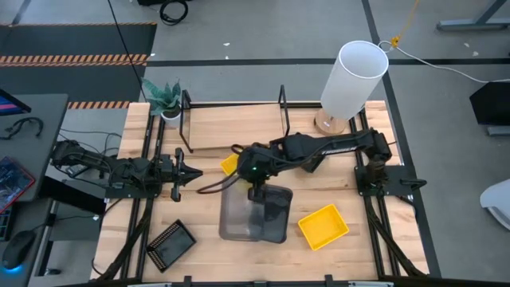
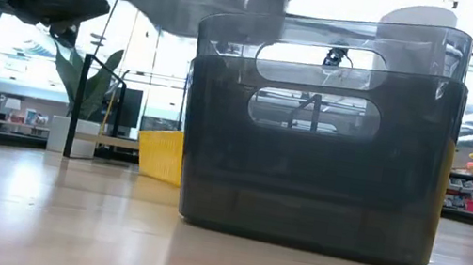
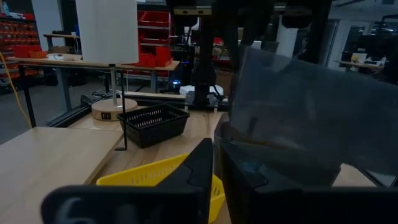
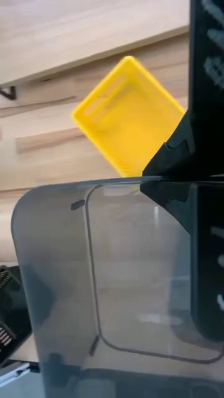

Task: Stack baskets on shelf by color
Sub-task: Stack the left gray bin on top of the gray bins

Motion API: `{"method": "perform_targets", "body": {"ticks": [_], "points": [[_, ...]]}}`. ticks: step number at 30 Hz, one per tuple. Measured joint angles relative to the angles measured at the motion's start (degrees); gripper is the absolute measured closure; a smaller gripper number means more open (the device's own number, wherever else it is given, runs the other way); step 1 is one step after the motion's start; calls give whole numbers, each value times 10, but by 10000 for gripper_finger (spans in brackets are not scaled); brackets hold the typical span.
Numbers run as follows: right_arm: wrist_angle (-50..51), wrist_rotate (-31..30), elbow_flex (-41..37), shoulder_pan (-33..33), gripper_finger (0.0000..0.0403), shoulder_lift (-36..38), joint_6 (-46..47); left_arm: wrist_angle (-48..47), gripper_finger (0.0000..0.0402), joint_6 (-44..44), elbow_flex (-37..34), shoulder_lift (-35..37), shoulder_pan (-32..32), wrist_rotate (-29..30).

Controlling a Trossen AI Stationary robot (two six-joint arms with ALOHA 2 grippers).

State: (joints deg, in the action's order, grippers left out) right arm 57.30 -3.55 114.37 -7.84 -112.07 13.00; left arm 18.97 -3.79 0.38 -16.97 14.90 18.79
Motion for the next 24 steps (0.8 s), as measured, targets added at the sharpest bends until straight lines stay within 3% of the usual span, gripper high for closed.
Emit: {"method": "perform_targets", "body": {"ticks": [5, 11, 24], "points": [[33, -3, 0, -10, 400, 14, 23, 0, 373, 0, 0, 0, 0, 0], [124, -49, 0, -27, 401, 20, 67, 0, 367, 0, 0, 0, 0, 0], [191, -122, 0, -76, 402, 55, 132, 5, 373, 0, 0, -3, 0, 0]]}}
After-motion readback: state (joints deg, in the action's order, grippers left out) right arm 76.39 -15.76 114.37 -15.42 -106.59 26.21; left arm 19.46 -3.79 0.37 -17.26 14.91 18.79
